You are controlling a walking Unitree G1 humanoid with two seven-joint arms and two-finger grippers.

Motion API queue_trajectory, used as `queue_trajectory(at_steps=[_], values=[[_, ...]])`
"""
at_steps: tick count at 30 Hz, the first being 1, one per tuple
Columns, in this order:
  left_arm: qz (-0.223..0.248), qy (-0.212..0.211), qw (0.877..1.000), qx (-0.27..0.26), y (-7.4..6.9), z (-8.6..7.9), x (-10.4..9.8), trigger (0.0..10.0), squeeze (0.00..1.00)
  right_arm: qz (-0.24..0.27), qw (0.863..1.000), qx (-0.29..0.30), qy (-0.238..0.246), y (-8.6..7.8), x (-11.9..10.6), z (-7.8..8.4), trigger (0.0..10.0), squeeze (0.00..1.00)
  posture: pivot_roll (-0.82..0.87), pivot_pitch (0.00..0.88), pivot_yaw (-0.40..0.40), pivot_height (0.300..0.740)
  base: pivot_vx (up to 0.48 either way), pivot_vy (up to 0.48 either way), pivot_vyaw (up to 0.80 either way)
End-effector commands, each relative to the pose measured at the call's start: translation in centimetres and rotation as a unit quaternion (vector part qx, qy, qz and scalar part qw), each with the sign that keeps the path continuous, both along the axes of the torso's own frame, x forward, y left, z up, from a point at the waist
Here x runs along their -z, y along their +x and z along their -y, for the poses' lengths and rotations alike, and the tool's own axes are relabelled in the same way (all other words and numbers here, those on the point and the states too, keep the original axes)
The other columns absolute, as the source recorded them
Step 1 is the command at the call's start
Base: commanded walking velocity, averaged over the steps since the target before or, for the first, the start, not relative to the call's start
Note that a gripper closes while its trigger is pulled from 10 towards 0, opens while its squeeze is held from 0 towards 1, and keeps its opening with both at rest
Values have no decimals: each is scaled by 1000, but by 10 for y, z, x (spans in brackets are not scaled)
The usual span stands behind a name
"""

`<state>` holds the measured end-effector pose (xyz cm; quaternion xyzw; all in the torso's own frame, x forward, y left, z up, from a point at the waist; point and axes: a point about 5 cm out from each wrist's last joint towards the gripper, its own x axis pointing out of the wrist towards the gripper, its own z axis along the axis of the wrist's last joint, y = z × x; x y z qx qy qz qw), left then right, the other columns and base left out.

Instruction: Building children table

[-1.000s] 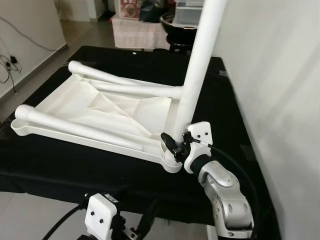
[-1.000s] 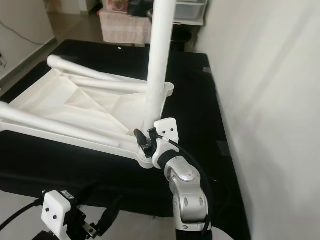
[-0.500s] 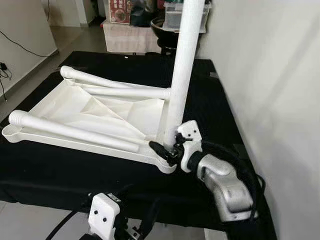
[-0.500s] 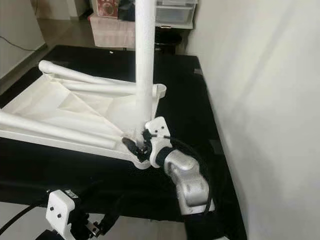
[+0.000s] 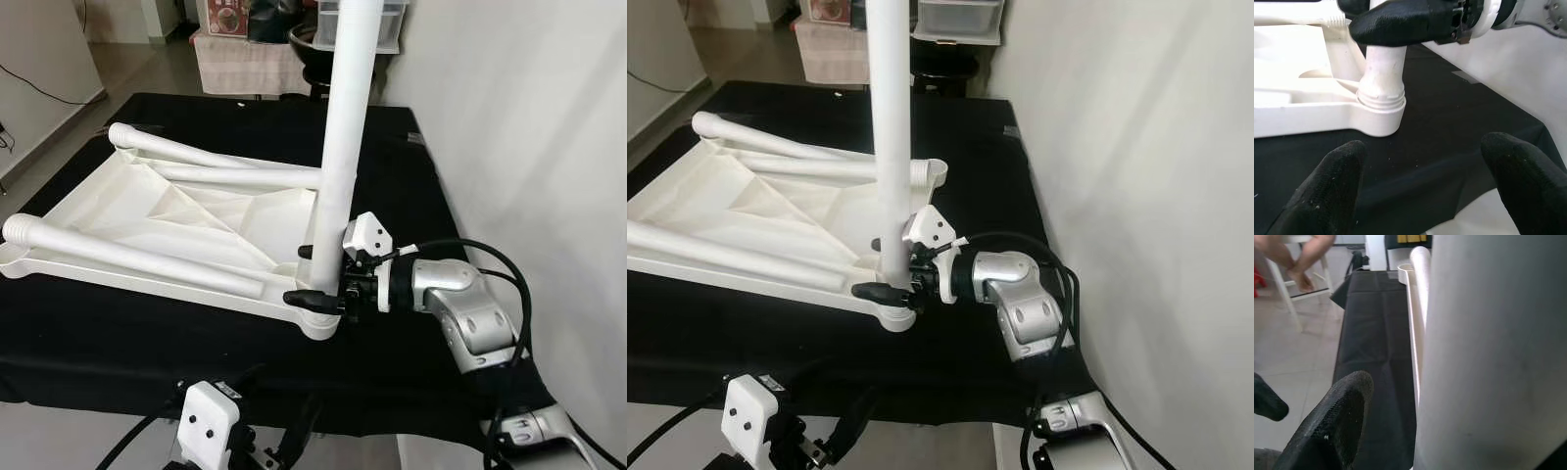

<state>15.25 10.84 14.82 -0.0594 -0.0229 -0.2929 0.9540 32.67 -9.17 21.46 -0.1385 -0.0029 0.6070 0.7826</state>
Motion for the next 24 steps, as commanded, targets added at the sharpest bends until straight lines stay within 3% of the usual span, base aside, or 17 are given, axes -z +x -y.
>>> queue_trajectory(at_steps=[1, 2, 3, 11, 15, 18, 19, 20, 21, 22, 23, 24], values=[[-1, -1, 1000, 0, -3, 2, -1, 10000, 0, -11, 999, -44, -7, -5, 6, -13, 10000, 0, 49, 169, -86, 740, 0, 0, 0], [-1, -1, 1000, 0, -3, 2, 0, 10000, 0, -18, 998, -53, -4, -5, 7, -15, 3490, 0, 42, 168, -85, 740, 0, 0, 0], [-2, -1, 1000, -1, -3, 2, 0, 10000, 0, -30, 997, -71, 3, -5, 9, -17, 0, 0, 42, 167, -86, 740, 0, 0, 0], [-5, -1, 1000, 0, -6, 2, 0, 10000, 0, -41, 994, -105, 9, -9, 13, -19, 0, 0, 42, 170, -82, 740, 0, 0, 0], [-5, -2, 1000, 0, -6, 2, -1, 10000, 0, -44, 996, -75, 9, -7, 16, -12, 0, 0, 35, 173, -84, 740, 0, 0, 0], [-4, -3, 1000, -1, -6, 2, -1, 10000, 0, -45, 999, 20, 16, -7, 24, -4, 0, 0, 26, 178, -86, 740, 0, 0, 0], [-4, -3, 1000, -1, -6, 2, -1, 10000, 0, -45, 999, 20, 16, -7, 24, -4, 0, 0, 26, 178, -86, 740, 0, 0, 0], [-4, -3, 1000, -1, -5, 2, -1, 10000, 0, -45, 996, 72, 36, -10, 28, -4, 0, 0, 17, 180, -88, 740, 0, 0, 0], [-4, -3, 1000, -1, -5, 1, -2, 10000, 0, -30, 976, 207, 57, -10, 33, -2, 0, 0, 11, 184, -90, 740, 0, 0, 0], [-4, -3, 1000, -1, -5, 1, -2, 10000, 0, -30, 976, 207, 57, -10, 33, -2, 0, 0, 11, 184, -90, 740, 0, 0, 0], [-3, -3, 1000, -1, -4, 1, -2, 10000, 0, -22, 937, 342, 62, -16, 40, 4, 0, 0, 3, 187, -89, 740, 0, 0, 0], [-3, -3, 1000, -1, -4, 1, -2, 10000, 0, -22, 937, 342, 62, -16, 40, 4, 0, 0, 3, 187, -89, 740, 0, 0, 0]])
